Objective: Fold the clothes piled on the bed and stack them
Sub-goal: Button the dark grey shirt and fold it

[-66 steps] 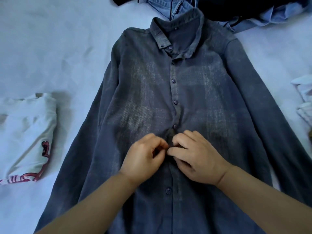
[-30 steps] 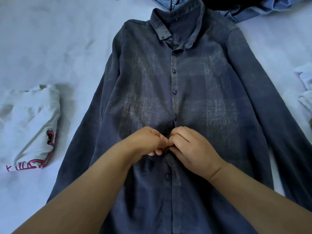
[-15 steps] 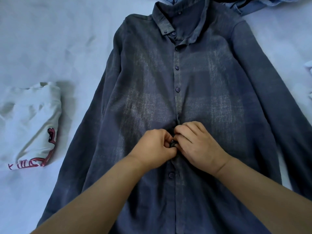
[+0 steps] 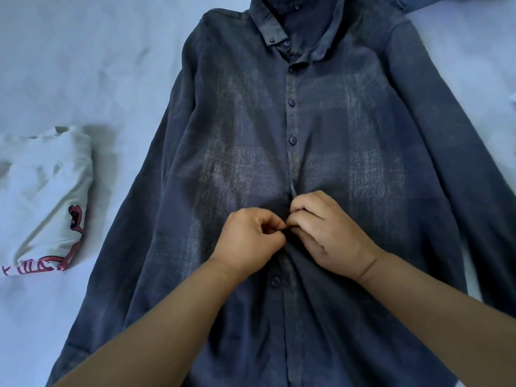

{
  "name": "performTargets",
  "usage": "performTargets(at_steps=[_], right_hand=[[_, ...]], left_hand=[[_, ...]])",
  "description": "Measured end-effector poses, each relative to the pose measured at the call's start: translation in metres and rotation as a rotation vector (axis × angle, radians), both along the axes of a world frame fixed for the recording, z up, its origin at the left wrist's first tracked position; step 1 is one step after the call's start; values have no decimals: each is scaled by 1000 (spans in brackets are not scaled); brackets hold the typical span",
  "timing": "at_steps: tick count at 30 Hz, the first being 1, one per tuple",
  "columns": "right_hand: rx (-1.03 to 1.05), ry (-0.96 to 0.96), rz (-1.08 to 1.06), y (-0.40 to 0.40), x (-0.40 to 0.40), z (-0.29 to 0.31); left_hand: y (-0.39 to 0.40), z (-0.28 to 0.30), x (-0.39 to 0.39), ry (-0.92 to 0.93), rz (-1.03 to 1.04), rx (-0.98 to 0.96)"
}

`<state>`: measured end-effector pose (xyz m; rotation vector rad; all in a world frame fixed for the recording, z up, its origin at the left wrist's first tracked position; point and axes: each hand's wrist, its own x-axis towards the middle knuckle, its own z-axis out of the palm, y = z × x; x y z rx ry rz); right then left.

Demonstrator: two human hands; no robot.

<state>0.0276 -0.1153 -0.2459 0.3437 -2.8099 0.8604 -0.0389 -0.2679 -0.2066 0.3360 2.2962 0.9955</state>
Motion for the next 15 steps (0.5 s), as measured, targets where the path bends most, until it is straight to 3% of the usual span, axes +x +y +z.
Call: performTargets(at_steps=[4,15], right_hand=[[-160,1,-102,1,-1,3],[-16,-64,-26,-8,2,10]], left_hand=[[-2,-3,-5,-75,-24,14],[-2,-2,-13,-89,-165,-65]])
